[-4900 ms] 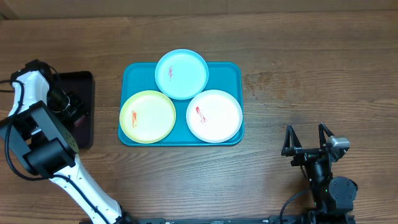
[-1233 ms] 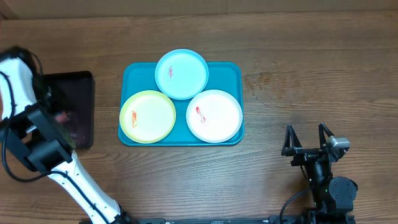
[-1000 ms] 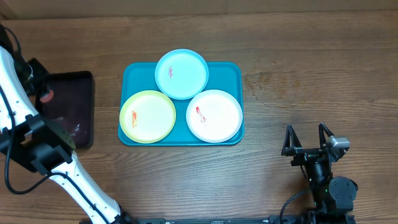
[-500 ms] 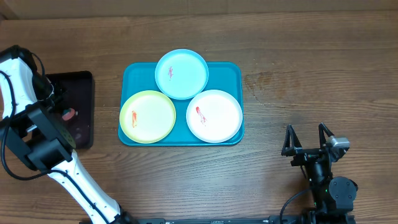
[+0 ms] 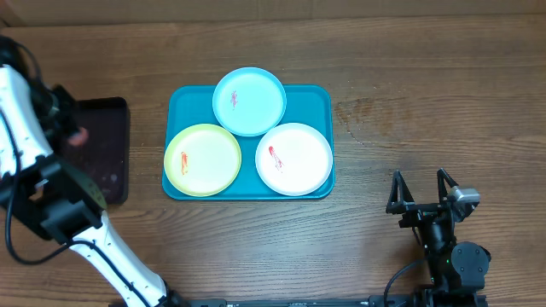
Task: Clean dirty plates on tray and stack at the side
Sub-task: 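Scrub the yellow plate with the sponge in the left gripper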
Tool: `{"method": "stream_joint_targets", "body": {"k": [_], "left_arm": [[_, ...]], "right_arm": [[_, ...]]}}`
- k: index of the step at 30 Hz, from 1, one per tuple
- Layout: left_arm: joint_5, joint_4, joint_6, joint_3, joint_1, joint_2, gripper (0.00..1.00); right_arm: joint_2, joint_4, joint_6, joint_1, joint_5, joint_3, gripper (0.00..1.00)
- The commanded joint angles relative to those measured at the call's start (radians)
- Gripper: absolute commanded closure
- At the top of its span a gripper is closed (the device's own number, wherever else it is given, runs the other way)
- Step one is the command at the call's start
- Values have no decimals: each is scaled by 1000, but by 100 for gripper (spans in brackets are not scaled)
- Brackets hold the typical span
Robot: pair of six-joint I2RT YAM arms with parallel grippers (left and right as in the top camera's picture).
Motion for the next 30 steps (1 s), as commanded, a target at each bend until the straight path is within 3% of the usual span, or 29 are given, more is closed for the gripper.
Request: {"method": "stream_joint_targets", "body": {"k": [1,6,7,9,15,17,23,30], "left_arm": [[-5,-10,43,-92,-32,28,96],[6,-182,45,114,-1,-5,96],[104,-181,68,142,18,-69,96],[200,-171,78,142,26,-167,96],[173,-181,101,95,-6,-357,96],[189,-181,102,32,-34,-402,96],[307,-112,222,-394,-226,-444,96],[343,302,183,-794,-494,-443,96]], "right_arm": [[-8,4,0,5,13,-10,0],[-8,4,0,5,14,-10,0],[-8,4,0,5,13,-10,0],[-8,4,0,5,13,-10,0],[-8,4,0,5,13,-10,0],[-8,4,0,5,13,-10,0],[-8,4,0,5,14,-10,0],[-8,4,0,5,13,-10,0]]}}
